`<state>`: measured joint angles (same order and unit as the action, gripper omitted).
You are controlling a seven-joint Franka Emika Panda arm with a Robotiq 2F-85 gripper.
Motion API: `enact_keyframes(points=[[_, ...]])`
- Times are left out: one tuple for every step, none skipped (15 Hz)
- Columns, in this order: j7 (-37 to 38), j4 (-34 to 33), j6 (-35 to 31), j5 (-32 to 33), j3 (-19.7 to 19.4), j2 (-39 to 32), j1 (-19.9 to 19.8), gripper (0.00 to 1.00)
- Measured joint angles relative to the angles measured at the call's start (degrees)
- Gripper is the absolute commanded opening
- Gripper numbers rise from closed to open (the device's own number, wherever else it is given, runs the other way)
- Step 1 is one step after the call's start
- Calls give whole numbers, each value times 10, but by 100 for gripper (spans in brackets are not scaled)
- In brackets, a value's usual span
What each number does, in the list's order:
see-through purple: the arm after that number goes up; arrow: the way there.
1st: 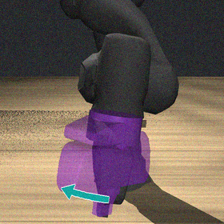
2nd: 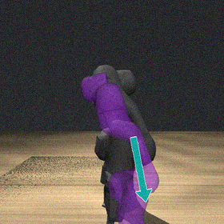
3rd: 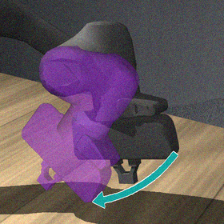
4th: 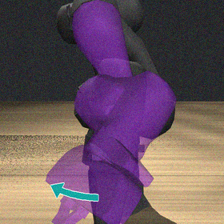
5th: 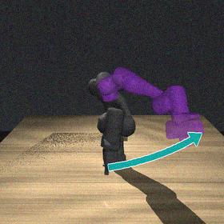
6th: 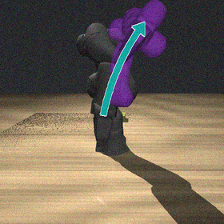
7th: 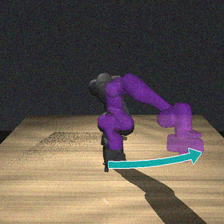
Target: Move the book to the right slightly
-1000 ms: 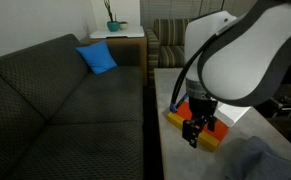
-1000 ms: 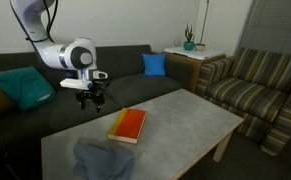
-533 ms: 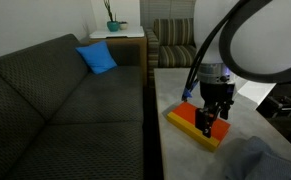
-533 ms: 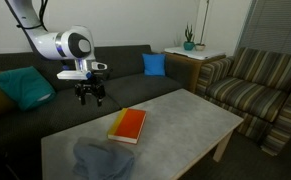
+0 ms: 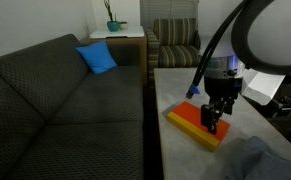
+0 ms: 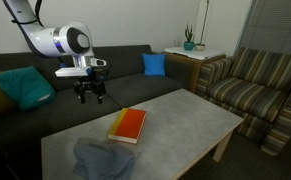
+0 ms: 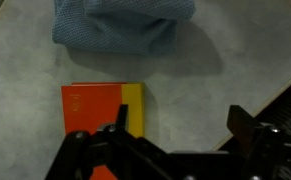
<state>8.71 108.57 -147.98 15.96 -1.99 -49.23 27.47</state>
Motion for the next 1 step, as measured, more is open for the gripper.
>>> enact_keyframes(points=[[0,2,0,4,0,2,0,100]])
